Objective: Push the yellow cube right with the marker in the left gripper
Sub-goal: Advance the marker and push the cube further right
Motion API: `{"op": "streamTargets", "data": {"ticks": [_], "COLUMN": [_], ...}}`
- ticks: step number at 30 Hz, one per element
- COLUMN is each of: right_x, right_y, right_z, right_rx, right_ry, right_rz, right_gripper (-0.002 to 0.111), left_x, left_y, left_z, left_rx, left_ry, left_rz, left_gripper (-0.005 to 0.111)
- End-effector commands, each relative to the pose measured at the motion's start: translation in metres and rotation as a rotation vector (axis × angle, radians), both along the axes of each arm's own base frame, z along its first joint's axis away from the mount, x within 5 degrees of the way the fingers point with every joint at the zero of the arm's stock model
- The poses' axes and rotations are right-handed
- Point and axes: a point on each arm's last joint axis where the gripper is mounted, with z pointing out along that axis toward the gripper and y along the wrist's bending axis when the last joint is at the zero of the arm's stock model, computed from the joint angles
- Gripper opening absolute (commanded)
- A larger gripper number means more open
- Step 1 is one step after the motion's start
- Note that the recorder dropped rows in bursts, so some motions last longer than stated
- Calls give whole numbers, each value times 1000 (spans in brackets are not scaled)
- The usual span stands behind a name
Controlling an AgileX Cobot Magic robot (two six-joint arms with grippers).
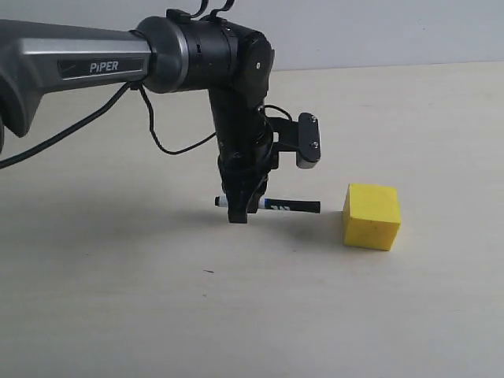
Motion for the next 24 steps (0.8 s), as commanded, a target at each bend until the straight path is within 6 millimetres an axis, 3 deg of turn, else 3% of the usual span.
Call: {"op": "streamTargets", "data": {"ticks": [1,7,14,24], "right_x": [0,0,0,0], "right_y": [0,0,0,0], "right_z": [-1,-1,-1,-1], "right_rx": [-6,-6,-6,-4], "right_ry": [-7,-7,-7,-7], "right_rz": [-7,-7,-7,-6], "right_gripper": [0,0,0,0], "left_x": [-8,-23,-13,-17], "left_y": [-23,-48,-30,-33], "left_z": [11,10,10,9], "left_rx": [-57,-49,18,18], "left_ry": [-20,-39,25,28], "left_rz": [-34,-107,-19,-27], "left_gripper": [0,0,0,0]}}
